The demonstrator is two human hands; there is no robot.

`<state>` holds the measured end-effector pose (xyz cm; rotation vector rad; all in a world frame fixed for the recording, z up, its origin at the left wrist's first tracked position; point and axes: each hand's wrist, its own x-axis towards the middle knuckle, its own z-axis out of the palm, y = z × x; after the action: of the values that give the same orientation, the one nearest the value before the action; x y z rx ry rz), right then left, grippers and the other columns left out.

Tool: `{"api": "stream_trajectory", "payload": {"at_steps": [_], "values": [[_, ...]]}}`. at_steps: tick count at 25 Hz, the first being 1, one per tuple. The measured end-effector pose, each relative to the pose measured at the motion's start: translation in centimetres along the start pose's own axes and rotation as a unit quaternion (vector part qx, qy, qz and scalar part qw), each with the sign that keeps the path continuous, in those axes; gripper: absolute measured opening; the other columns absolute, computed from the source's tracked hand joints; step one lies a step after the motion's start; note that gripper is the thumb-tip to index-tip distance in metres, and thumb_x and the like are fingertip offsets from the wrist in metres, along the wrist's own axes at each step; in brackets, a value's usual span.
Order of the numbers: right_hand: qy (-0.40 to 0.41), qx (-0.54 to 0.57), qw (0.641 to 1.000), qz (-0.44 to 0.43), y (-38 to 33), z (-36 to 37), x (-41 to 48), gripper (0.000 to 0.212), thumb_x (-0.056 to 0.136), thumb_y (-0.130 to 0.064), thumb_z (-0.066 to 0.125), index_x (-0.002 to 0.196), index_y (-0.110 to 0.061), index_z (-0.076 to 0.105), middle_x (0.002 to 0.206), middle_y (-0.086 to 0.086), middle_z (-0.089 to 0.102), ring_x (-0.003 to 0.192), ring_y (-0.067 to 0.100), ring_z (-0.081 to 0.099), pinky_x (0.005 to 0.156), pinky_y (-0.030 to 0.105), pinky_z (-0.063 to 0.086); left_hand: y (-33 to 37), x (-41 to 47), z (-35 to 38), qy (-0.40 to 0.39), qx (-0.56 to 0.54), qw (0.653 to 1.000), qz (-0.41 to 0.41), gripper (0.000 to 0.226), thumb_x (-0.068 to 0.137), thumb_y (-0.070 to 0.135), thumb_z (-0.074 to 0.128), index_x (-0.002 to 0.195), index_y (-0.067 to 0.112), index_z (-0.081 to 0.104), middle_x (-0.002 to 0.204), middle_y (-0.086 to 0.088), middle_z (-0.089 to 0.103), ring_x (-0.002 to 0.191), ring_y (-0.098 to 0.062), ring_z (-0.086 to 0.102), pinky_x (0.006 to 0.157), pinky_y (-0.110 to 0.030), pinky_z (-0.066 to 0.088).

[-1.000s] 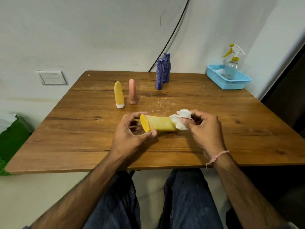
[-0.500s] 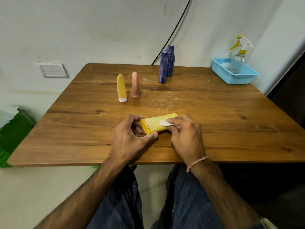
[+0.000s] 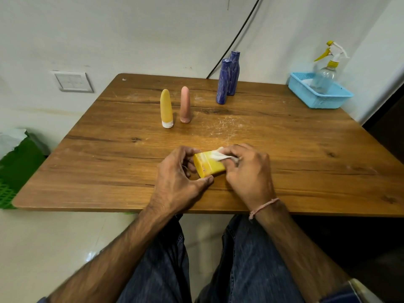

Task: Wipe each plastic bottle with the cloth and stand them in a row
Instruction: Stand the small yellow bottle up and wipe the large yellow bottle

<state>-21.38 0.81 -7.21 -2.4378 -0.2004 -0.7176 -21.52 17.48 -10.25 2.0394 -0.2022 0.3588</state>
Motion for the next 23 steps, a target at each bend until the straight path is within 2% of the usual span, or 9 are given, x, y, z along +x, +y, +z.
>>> {"api": "stream_trajectory", "payload": {"at_steps": [2,4,6,9,13,15,18,19,23], "values": [[-0.038,0.062,0.996,-0.042,-2.0,0.5,-1.0,0.023,0.078,-0.001,0.077,0.096,-0.015,0.079,0.091,0.000,0.071,0.082,0.007,0.063,0.075,0.013,0.051,-0.2,-0.2,0.2,0.009,-0.005,1.000,0.016,0.058,0.063,0.027,0.091,0.113,0.021,0.063,0.091,0.007,0.066,0.075,-0.006,0.062,0.065,-0.024,0.055],[-0.066,0.090,0.993,-0.042,-2.2,0.3,-0.6,0.020,0.079,-0.005,0.079,0.096,-0.014,0.079,0.089,0.000,0.070,0.079,0.005,0.060,0.070,0.005,0.046,-0.4,-0.2,0.2,0.014,0.001,0.999,0.034,0.057,0.064,0.026,0.091,0.113,0.019,0.062,0.093,0.007,0.065,0.078,-0.007,0.062,0.066,-0.023,0.054],[-0.054,0.047,0.997,0.005,-0.8,-0.2,0.9,0.019,0.080,-0.011,0.080,0.098,-0.014,0.079,0.095,0.002,0.073,0.083,0.008,0.062,0.074,0.011,0.050,-0.3,-0.3,0.1,0.014,0.012,0.999,0.040,0.062,0.061,0.025,0.094,0.114,0.019,0.062,0.091,0.009,0.062,0.079,-0.006,0.059,0.066,-0.015,0.050],[-0.020,-0.003,0.998,0.060,-0.4,-0.3,1.7,0.017,0.082,-0.015,0.078,0.099,-0.016,0.079,0.098,0.001,0.073,0.089,0.014,0.066,0.081,0.026,0.055,-0.2,-0.2,0.1,0.016,0.023,0.999,0.045,0.064,0.060,0.025,0.094,0.115,0.019,0.062,0.093,0.010,0.059,0.081,-0.006,0.058,0.066,-0.014,0.049],[-0.072,0.062,0.994,-0.049,-3.3,0.8,-0.4,0.018,0.085,-0.016,0.077,0.103,-0.012,0.078,0.084,-0.002,0.061,0.071,0.000,0.051,0.062,0.006,0.042,-0.6,-0.3,0.0,0.028,0.007,0.999,0.046,0.052,0.063,0.015,0.089,0.107,0.016,0.060,0.089,0.007,0.059,0.074,-0.008,0.056,0.061,-0.019,0.045],[-0.073,0.043,0.995,-0.045,-2.4,0.4,0.3,0.018,0.087,-0.016,0.075,0.104,-0.010,0.077,0.088,-0.001,0.062,0.073,0.002,0.052,0.064,0.005,0.042,-0.5,-0.3,0.0,0.019,0.017,0.999,0.045,0.058,0.060,0.017,0.092,0.109,0.017,0.060,0.091,0.008,0.059,0.077,-0.006,0.055,0.063,-0.016,0.045],[-0.022,-0.005,0.999,0.023,-0.7,-0.1,1.9,0.015,0.089,-0.018,0.072,0.103,-0.013,0.077,0.096,0.001,0.067,0.084,0.010,0.060,0.075,0.024,0.056,-0.2,-0.2,0.0,0.010,0.021,0.999,0.042,0.067,0.057,0.020,0.095,0.115,0.017,0.060,0.095,0.011,0.059,0.082,-0.005,0.057,0.068,-0.010,0.046],[-0.019,-0.003,0.999,0.028,-1.0,0.1,1.7,0.015,0.089,-0.018,0.072,0.103,-0.014,0.077,0.097,0.001,0.067,0.085,0.011,0.060,0.076,0.025,0.056,-0.2,-0.2,0.0,0.009,0.022,0.999,0.044,0.067,0.057,0.020,0.095,0.114,0.016,0.060,0.095,0.011,0.059,0.082,-0.005,0.057,0.068,-0.011,0.046],[-0.066,0.059,0.994,-0.060,-3.0,1.1,-0.9,0.016,0.086,-0.012,0.074,0.102,-0.011,0.077,0.090,0.001,0.062,0.079,0.007,0.057,0.069,0.005,0.041,-0.3,-0.3,0.1,0.036,0.001,0.999,0.023,0.050,0.063,0.017,0.088,0.105,0.016,0.062,0.085,0.006,0.062,0.073,-0.010,0.060,0.065,-0.027,0.055]]}}
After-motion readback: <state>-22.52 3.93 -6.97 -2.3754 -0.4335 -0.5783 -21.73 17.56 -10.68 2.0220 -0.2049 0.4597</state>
